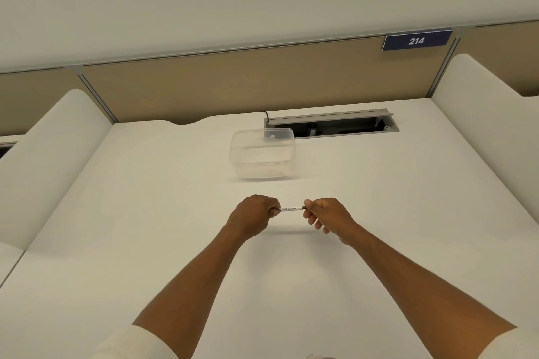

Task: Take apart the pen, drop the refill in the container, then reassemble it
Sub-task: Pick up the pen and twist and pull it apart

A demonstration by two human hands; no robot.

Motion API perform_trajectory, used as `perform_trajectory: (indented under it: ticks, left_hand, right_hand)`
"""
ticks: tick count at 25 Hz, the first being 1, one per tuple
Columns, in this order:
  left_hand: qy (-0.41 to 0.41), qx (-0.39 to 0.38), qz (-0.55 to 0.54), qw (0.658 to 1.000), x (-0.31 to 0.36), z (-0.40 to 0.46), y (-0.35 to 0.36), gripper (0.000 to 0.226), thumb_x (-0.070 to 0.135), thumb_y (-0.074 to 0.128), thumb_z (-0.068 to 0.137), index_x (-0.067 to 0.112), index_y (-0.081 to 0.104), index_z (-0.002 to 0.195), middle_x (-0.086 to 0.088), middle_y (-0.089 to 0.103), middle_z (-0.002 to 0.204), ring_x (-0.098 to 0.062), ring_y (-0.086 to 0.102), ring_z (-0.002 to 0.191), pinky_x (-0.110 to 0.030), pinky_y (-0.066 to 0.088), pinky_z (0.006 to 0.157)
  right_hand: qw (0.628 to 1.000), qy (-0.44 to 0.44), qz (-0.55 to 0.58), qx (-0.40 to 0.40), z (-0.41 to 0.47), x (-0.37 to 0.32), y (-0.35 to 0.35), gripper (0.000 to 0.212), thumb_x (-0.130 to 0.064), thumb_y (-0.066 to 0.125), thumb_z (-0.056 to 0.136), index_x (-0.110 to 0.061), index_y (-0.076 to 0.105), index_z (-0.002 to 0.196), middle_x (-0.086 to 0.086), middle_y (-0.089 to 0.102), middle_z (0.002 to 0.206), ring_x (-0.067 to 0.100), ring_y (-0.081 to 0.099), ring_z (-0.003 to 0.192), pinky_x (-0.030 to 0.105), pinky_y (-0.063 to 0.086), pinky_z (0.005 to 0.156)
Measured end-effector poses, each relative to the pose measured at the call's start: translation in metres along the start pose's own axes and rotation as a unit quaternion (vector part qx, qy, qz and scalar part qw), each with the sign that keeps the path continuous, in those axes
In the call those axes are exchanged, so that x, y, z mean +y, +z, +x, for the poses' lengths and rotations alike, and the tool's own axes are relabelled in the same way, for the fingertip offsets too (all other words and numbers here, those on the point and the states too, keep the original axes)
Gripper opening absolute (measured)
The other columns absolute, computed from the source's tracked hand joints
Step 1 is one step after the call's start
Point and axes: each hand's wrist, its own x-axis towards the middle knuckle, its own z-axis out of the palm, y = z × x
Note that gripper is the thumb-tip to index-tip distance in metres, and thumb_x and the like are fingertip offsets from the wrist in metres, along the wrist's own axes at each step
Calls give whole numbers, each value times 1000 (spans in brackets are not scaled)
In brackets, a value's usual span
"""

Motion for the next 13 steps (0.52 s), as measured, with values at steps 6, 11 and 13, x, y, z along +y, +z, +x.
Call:
perform_trajectory:
  ticks: [6,11,13]
  left_hand:
    - [3,2,9,1000,2,-3,1,16,18,50,94,22,64,89,3,64,80,-23,55,74,-40,49,63]
    - [14,14,24,1000,6,-3,-2,16,18,48,95,21,63,90,3,65,81,-22,53,74,-38,47,62]
    - [13,17,26,999,6,-4,-2,16,18,48,95,22,63,89,3,64,81,-21,53,73,-38,47,62]
  right_hand:
    - [999,-28,36,-4,-1,4,-1,16,-30,71,87,-14,71,88,-2,67,77,14,59,63,24,41,50]
    - [1000,-8,2,5,-1,-1,1,33,-39,63,91,-10,70,76,0,67,68,15,54,56,24,38,48]
    - [1000,-23,19,11,0,1,1,22,-30,69,88,-10,70,81,-1,65,70,15,56,57,24,40,49]
